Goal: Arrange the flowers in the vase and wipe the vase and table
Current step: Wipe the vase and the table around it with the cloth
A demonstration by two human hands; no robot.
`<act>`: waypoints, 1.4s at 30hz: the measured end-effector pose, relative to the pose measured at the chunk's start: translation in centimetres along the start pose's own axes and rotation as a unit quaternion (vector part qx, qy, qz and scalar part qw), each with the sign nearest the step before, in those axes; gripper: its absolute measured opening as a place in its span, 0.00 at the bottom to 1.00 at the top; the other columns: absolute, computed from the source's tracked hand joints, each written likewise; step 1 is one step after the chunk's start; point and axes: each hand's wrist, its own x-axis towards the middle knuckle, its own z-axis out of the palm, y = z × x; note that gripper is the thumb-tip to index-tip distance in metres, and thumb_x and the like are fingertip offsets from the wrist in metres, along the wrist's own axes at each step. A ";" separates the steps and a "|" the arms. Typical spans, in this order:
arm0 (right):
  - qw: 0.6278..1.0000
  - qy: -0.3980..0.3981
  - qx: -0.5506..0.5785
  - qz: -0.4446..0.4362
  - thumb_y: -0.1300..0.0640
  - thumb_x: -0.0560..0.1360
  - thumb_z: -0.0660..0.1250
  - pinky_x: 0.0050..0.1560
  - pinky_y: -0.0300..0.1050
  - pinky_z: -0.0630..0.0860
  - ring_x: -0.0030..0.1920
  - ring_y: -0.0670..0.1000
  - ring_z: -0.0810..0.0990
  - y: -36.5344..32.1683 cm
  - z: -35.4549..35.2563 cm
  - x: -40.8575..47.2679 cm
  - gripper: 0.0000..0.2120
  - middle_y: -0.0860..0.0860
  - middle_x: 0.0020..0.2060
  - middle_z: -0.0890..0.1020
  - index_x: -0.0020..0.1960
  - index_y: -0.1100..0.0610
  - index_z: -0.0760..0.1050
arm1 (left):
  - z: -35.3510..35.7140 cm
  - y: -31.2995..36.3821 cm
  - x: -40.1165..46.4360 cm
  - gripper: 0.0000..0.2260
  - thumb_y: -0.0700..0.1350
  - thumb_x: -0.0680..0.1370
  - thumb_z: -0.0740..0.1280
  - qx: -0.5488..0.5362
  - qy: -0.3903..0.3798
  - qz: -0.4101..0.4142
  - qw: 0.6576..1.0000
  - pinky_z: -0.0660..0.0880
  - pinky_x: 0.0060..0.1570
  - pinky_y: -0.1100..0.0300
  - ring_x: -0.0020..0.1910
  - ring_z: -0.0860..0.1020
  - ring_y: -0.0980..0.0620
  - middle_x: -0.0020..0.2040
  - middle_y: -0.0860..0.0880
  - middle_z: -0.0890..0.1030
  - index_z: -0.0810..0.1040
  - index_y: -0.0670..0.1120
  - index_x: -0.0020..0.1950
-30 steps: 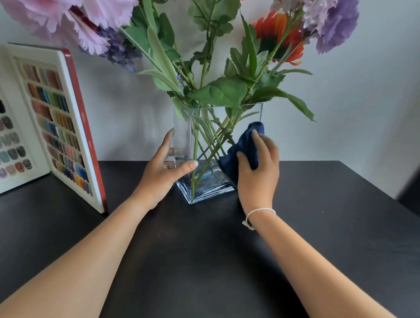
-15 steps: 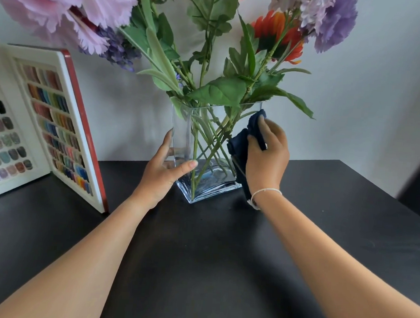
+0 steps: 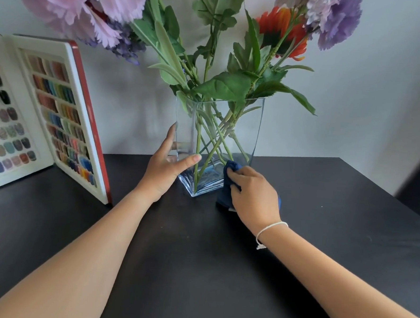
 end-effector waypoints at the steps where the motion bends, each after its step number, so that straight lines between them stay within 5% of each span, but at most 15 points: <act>1: 0.999 -0.023 -0.023 -0.009 0.62 0.76 0.55 0.46 0.49 0.74 0.55 0.55 0.74 -0.1 -0.2 -0.1 0.19 0.51 0.55 0.76 0.64 0.51 0.71 | 0.0 0.0 0.0 0.40 0.62 0.59 0.72 0.000 0.001 -0.001 1.000 0.73 0.56 0.60 0.48 0.80 0.63 0.62 0.51 0.73 0.54 0.72 0.64; 6: 0.992 -0.096 -0.073 -0.045 0.63 0.74 0.54 0.45 0.47 0.74 0.56 0.55 0.73 -0.6 -0.9 -0.1 0.17 0.52 0.53 0.79 0.58 0.53 0.74 | -0.2 0.4 -0.2 0.38 0.64 0.58 0.73 0.003 0.003 -0.009 1.000 0.69 0.65 0.50 0.59 0.76 0.54 0.69 0.46 0.69 0.55 0.76 0.60; 10: 0.988 -0.107 -0.094 -0.068 0.61 0.74 0.55 0.46 0.48 0.74 0.58 0.54 0.71 -1.0 -0.7 -0.5 0.18 0.50 0.54 0.80 0.59 0.50 0.75 | -0.2 0.4 -0.1 0.42 0.64 0.58 0.73 -0.005 -0.003 -0.008 1.000 0.70 0.65 0.50 0.58 0.77 0.56 0.69 0.46 0.69 0.54 0.73 0.65; 17: 0.976 -0.154 -0.082 -0.128 0.60 0.74 0.56 0.47 0.47 0.74 0.61 0.53 0.70 -2.3 -0.4 -0.5 0.20 0.47 0.59 0.79 0.63 0.47 0.72 | -0.4 -0.2 0.1 0.49 0.64 0.58 0.73 -0.009 -0.023 0.003 1.000 0.74 0.51 0.65 0.47 0.79 0.67 0.60 0.51 0.72 0.52 0.62 0.73; 23: 0.970 -0.172 -0.071 -0.159 0.59 0.75 0.55 0.51 0.48 0.74 0.61 0.53 0.69 -3.5 0.0 -0.8 0.21 0.46 0.61 0.78 0.65 0.46 0.70 | -0.4 -0.1 0.0 0.46 0.61 0.61 0.71 -0.002 -0.019 0.005 1.000 0.74 0.47 0.68 0.46 0.80 0.65 0.56 0.56 0.73 0.51 0.61 0.74; 42: 0.978 -0.096 -0.132 -0.133 0.60 0.75 0.58 0.36 0.43 0.60 0.55 0.54 0.72 0.0 0.7 -1.1 0.23 0.46 0.62 0.74 0.66 0.43 0.67 | -0.4 -0.3 0.0 0.48 0.60 0.60 0.73 -0.028 -0.009 0.013 0.999 0.75 0.45 0.70 0.45 0.81 0.64 0.56 0.54 0.73 0.52 0.59 0.74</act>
